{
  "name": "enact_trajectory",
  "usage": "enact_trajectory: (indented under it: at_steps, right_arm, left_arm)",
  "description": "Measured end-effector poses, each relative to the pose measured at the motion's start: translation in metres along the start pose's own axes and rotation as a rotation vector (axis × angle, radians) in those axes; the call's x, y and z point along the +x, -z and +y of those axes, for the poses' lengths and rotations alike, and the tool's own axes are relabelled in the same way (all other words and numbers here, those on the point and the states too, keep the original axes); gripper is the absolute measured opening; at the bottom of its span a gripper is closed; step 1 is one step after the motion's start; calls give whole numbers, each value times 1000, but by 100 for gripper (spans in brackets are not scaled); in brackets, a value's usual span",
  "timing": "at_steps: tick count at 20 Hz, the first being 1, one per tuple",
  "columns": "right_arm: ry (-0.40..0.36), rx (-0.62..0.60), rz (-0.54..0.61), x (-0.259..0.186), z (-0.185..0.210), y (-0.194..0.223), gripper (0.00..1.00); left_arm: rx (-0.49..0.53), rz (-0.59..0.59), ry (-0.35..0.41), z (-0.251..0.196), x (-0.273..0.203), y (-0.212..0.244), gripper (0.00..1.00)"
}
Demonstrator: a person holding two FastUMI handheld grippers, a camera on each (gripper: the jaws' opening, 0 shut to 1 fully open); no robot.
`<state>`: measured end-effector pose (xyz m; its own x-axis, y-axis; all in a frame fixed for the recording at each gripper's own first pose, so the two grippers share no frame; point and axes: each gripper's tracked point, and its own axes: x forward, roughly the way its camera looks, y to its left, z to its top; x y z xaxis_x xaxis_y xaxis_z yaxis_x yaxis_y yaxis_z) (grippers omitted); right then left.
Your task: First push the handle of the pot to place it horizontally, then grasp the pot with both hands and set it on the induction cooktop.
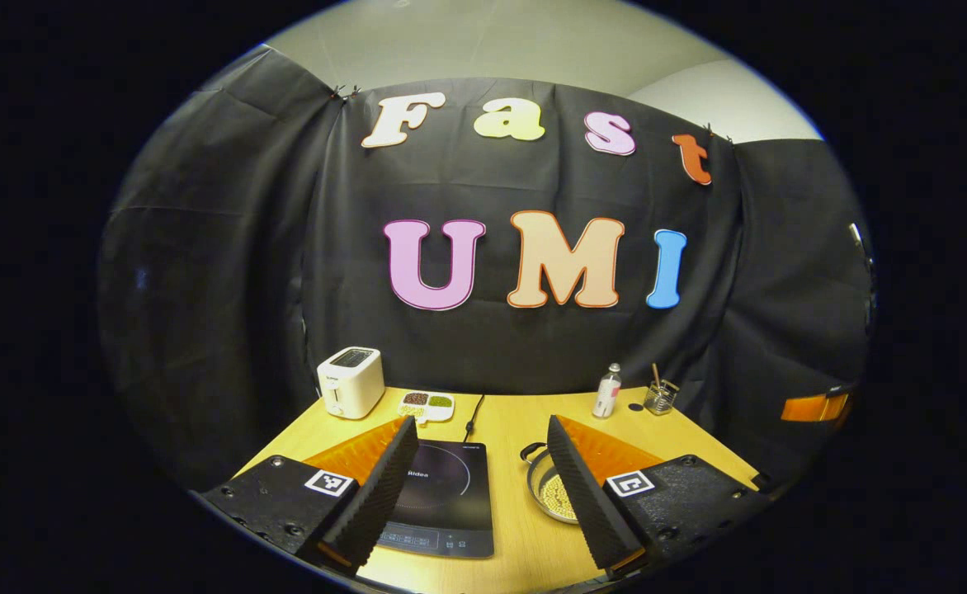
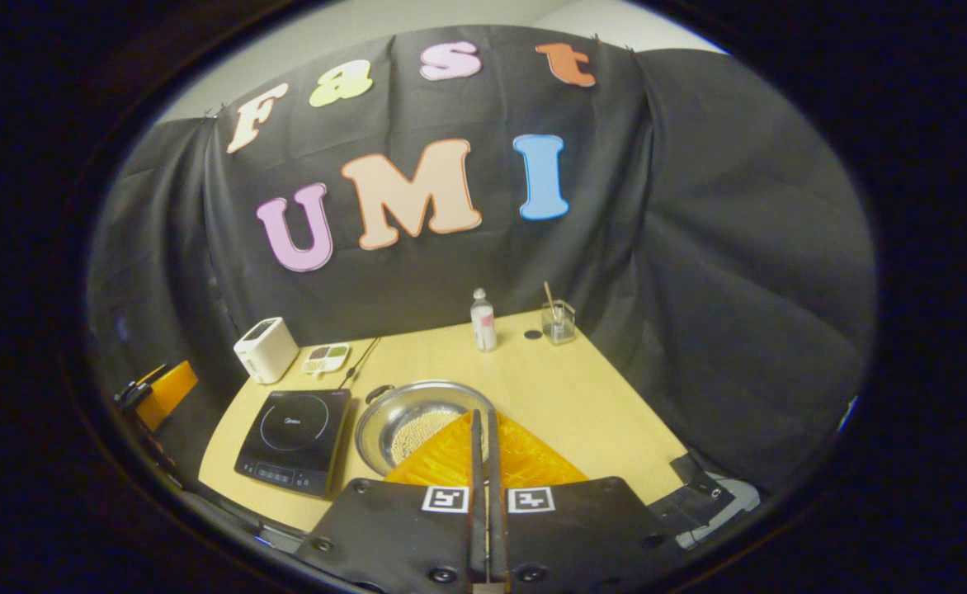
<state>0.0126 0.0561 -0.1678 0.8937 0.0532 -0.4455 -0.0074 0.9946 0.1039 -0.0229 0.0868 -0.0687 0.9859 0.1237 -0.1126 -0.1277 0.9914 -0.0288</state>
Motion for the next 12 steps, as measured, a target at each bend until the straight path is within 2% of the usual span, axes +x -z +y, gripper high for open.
enact_trajectory:
  at_steps: [1, 2, 3, 5, 6, 12]
  right_arm:
    - [-12, 8, 39, 8, -2, 9, 0]
    - [-23, 13, 82, 17, -2, 18, 8]
    - [-36, 16, 127, 25, -2, 29, 0]
    - [-74, 23, 229, 44, -1, 53, 4]
    - [-93, 26, 287, 53, 1, 66, 0]
    - [-194, 60, 634, 78, 15, 152, 3]
  left_arm:
    - [-1, 7, -10, -2, 5, 2, 96]
    - [-1, 14, -21, -3, 9, 2, 92]
    - [-3, 18, -28, -5, 14, 2, 96]
    - [-2, 29, -50, -7, 23, 4, 96]
    - [-3, 37, -61, -7, 27, 5, 96]
    - [20, 65, -157, -7, 48, 10, 96]
